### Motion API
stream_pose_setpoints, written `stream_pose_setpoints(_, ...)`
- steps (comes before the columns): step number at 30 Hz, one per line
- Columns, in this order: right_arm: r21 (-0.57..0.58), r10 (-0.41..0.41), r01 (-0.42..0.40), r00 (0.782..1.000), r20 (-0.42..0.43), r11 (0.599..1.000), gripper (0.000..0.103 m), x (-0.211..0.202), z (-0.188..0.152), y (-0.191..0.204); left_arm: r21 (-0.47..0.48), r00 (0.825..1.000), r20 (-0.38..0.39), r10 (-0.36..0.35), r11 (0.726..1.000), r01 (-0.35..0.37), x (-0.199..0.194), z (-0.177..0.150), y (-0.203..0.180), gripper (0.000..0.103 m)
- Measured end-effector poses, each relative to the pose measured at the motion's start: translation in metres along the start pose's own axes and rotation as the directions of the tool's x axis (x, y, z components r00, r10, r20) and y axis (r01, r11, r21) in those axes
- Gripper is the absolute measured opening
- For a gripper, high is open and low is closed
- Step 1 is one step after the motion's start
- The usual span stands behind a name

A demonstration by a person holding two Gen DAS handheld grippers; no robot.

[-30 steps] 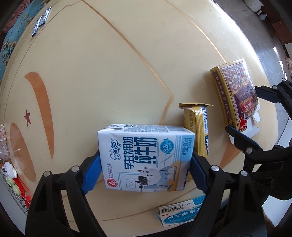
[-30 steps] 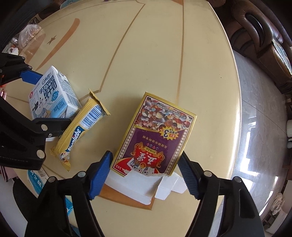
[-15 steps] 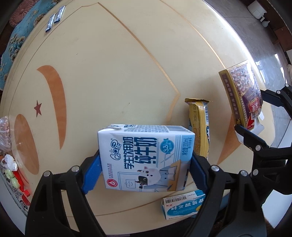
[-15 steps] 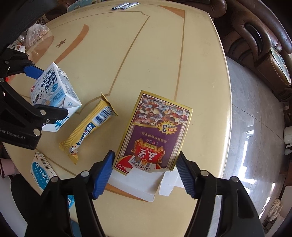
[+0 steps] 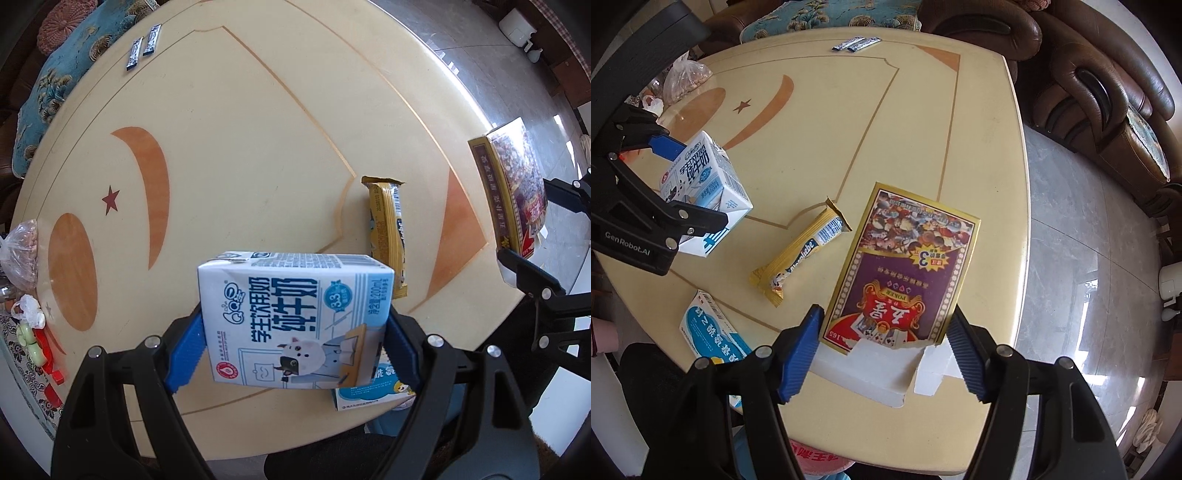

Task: Collect trash
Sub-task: 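Carry the milk carton and snack box off the table over the pink bin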

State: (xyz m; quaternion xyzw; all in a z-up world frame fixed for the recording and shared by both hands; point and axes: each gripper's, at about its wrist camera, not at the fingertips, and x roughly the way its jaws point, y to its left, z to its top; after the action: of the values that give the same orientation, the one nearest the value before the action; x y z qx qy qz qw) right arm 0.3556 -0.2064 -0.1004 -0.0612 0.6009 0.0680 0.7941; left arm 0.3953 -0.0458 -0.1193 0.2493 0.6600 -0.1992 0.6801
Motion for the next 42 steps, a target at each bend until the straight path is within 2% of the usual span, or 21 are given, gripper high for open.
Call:
stream_pose_setpoints(7,-0.027,0.0,0.002,0.999,0.053,1.0,0.066,-0.041,-0.021,0.02,0.015,0.998,0.052,0.033,0.999,-0.033,-0.05,-0.031,-0.019,0.082)
stream_pose_setpoints(12,-0.054,-0.002,0.007,0.996,0.091,0.998,0.066,-0.076,-0.045,0.039,0.023,0.994,0.104,0.039,0.999,-0.042,-0.081,-0.066,-0.041,0.082)
stream_pose_setpoints(19,-0.089,0.01,0.002,0.992,0.126,0.996,0.066,-0.109,-0.09,0.062,0.038,0.988,0.152,0.039,0.998,-0.045,-0.094,-0.121,-0.072,0.082)
stream_pose_setpoints(26,-0.111,0.025,-0.011,0.991,0.129,0.994,0.065,-0.118,-0.143,0.079,0.048,0.986,0.169,-0.011,0.999,0.003,-0.081,-0.173,-0.102,0.082)
stream_pose_setpoints(31,-0.119,0.021,-0.006,0.992,0.124,0.993,0.066,-0.115,-0.176,0.088,0.041,0.985,0.166,-0.055,0.998,0.048,-0.058,-0.202,-0.12,0.082)
stream_pose_setpoints(34,-0.134,0.023,-0.008,0.993,0.113,0.991,0.066,-0.108,-0.192,0.094,0.043,0.983,0.163,-0.088,0.996,0.082,-0.043,-0.217,-0.131,0.082)
stream_pose_setpoints(37,-0.13,0.051,-0.039,0.995,0.088,0.991,0.066,-0.097,-0.208,0.099,0.045,0.983,0.161,-0.085,0.996,0.079,-0.026,-0.229,-0.142,0.082)
stream_pose_setpoints(42,-0.132,0.055,-0.047,0.997,0.06,0.99,0.066,-0.074,-0.229,0.107,0.047,0.983,0.156,-0.093,0.995,0.087,0.007,-0.243,-0.158,0.082)
